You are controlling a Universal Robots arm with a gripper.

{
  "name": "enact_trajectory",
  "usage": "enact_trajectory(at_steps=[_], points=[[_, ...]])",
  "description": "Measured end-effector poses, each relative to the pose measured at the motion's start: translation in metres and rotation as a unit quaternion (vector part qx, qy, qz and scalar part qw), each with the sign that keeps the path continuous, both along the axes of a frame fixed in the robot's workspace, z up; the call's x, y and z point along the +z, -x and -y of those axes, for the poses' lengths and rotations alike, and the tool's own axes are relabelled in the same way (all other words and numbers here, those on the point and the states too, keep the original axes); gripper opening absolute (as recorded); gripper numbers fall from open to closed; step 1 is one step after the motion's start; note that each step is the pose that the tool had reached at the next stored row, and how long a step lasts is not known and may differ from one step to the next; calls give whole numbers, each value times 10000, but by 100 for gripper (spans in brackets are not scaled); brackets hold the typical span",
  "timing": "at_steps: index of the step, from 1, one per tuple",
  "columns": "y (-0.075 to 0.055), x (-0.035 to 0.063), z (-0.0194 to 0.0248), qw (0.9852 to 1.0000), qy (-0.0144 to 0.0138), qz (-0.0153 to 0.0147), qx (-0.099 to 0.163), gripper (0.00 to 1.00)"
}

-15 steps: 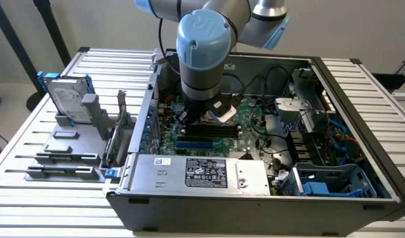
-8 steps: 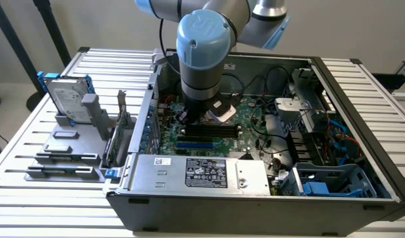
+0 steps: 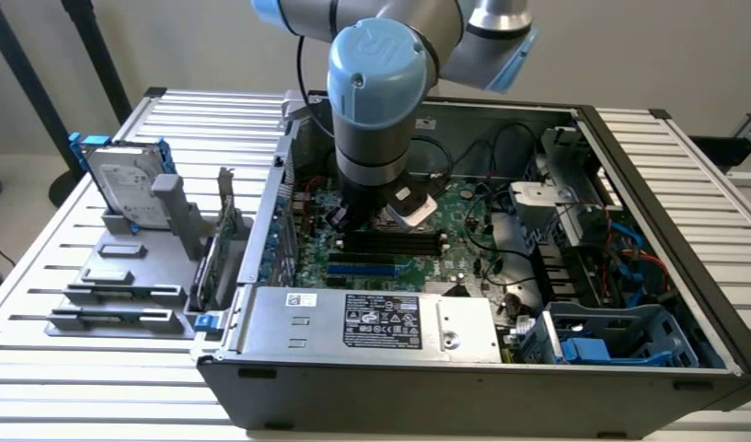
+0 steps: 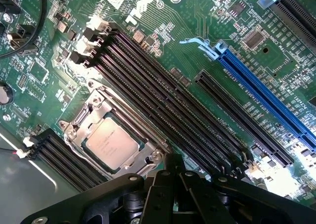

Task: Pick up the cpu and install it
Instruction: 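Install the first cpu locking lever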

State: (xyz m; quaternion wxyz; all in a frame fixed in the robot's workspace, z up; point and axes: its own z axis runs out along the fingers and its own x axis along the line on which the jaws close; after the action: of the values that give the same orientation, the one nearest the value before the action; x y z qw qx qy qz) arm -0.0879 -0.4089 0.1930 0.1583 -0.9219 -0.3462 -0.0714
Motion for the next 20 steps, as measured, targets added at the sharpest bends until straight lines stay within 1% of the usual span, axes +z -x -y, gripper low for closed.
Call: enact_trajectory(at_steps=[2, 4, 5, 7, 8, 9, 12, 14, 15, 18, 20], points=[[1, -2, -4, 10000, 7, 0, -1, 11], [1, -6, -10, 10000, 29, 0, -1, 11], [2, -7, -12, 10000, 47, 0, 0, 11], [2, -8, -17, 10000, 94, 0, -1, 11], [2, -9, -18, 9999, 112, 0, 0, 11], [2, -9, -18, 9999, 119, 0, 0, 11], [2, -5, -19, 9999, 125, -1, 0, 11], [2, 16, -19, 9999, 124, -3, -1, 11], [2, 39, -21, 9999, 119, -2, -1, 11], [2, 130, -27, 9999, 124, -4, -1, 11], [2, 163, -52, 9999, 123, -4, 0, 11]])
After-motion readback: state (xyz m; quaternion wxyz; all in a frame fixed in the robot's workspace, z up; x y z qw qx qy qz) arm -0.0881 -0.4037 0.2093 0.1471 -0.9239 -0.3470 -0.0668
